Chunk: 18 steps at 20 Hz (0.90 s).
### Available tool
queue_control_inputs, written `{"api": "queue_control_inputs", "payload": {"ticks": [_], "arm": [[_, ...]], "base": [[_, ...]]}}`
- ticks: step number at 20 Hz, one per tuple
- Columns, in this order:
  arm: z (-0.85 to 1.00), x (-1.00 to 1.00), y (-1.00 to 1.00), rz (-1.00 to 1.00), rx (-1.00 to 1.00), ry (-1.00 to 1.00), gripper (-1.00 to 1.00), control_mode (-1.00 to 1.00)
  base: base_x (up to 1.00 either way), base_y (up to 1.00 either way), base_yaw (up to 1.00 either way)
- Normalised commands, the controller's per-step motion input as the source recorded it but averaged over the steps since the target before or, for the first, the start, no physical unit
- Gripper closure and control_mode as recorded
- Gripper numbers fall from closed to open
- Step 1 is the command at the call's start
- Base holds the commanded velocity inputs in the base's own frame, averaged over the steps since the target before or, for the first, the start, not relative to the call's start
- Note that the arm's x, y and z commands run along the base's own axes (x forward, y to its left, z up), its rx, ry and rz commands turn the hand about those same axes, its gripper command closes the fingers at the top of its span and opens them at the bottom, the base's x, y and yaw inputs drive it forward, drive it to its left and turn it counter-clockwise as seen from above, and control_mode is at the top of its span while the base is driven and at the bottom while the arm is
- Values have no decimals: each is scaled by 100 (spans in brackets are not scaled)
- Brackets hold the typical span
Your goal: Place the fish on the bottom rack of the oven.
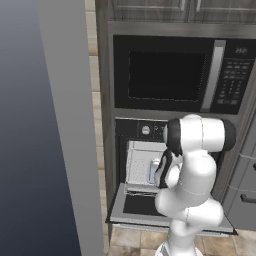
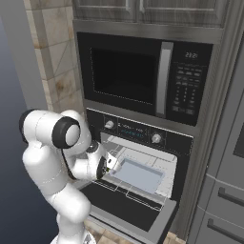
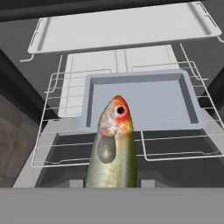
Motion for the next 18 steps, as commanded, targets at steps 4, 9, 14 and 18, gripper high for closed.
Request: {"api": "queue_control_inputs", "payload": {"ticks": [4,9,14,18], "arm": [[-24,0,-5,0,-2,-2,100,-100],[-15,3,-21,-7,0,0,100,-100],[-1,1,-34,-3,4,0,100,-100],[0,0,-37,-4,5,0,100,-100]], "base": [[0,0,0],[0,0,0],[0,0,0],[0,0,0]]}}
